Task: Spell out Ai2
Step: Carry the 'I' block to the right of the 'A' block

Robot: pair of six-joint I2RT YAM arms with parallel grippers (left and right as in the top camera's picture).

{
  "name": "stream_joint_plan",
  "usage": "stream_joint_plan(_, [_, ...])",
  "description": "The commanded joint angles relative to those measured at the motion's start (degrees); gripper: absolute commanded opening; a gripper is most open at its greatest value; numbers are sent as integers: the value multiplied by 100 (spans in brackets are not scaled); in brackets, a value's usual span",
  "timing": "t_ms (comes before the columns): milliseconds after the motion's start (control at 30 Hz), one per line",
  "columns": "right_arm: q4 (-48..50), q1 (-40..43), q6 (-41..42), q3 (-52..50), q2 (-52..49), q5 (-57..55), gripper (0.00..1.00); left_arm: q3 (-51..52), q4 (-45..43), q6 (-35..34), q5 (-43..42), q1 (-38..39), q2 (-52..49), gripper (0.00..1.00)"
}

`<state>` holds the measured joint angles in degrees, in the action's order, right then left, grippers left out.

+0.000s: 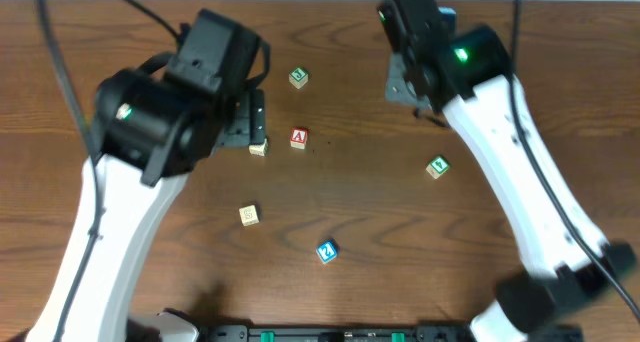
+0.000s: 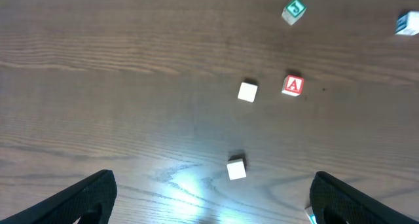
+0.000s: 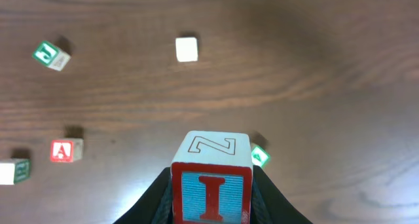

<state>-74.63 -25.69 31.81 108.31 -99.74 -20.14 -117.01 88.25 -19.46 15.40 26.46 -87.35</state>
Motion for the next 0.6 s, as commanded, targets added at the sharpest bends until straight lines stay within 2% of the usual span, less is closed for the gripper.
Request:
stream_joint_plan(0, [492,-33,133,-1226,774,-74,15,-13,20,-26,20,-17,446,95])
stream_joint_plan(67, [1134,-63,39,-2072,1213,142,18,-15,17,-26,20,-17,553,95])
stream_joint_plan(133, [1799,-181,24,-2791,1469,149,11,-13,-7,-26,20,-17,579,95])
stream_joint_plan(233, [2459,-409,68,-3449,1429,166,13,-13,-31,-28,20,-17,516,95])
stream_joint_plan(367, [3091,-514,256,-3836,1056,452,15,-2,-17,-28,20,-17,391,95])
stream_joint_plan(567, [3807,-439,485,-3836,170,1340,17,0,-22,-28,20,-17,155,95])
